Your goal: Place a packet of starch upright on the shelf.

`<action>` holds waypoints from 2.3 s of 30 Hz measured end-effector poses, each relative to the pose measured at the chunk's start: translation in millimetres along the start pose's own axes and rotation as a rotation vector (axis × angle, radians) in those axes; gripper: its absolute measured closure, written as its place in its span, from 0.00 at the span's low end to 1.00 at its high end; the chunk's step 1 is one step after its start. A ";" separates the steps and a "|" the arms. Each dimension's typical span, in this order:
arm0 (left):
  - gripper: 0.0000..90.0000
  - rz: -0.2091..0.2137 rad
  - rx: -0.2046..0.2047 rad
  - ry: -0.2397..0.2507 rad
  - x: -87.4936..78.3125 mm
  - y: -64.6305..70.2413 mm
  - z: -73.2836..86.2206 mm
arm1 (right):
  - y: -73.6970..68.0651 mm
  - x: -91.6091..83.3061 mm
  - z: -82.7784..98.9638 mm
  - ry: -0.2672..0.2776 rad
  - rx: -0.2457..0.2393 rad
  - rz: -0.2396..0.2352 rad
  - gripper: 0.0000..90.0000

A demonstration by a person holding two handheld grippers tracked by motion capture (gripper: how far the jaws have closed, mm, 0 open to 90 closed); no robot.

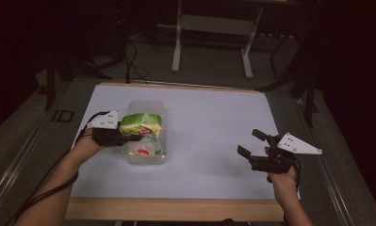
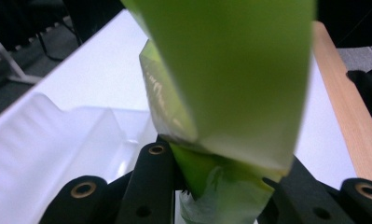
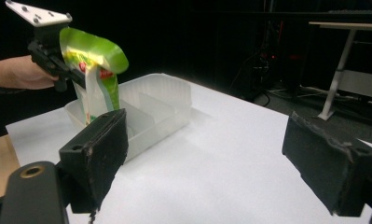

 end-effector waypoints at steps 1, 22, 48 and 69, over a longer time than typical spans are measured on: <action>0.84 -0.002 0.003 0.002 5.5 0.8 4.3 | -0.2 0.0 1.0 -0.002 -0.001 0.000 0.16; 0.38 -0.117 -0.179 0.129 -2.1 -9.6 8.2 | -2.8 1.3 9.2 -0.025 -0.003 -0.015 0.16; 0.00 -0.409 -0.352 0.203 -47.4 37.7 -10.4 | -1.2 -6.3 10.3 -0.024 -0.004 -0.013 0.16; 0.00 -0.287 -0.270 0.234 -21.6 107.0 -49.1 | -4.3 -7.4 15.3 -0.036 -0.003 -0.020 0.16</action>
Point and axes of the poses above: each handheld gripper's, and its own axes: x roughly forward along the jaws, z roughly out of its underside, y roughly to its right, the point moved 9 cm from there along x, roughly forward along the jaws, and after that the axes turned 7 degrees about z, right-handed, at the moved point
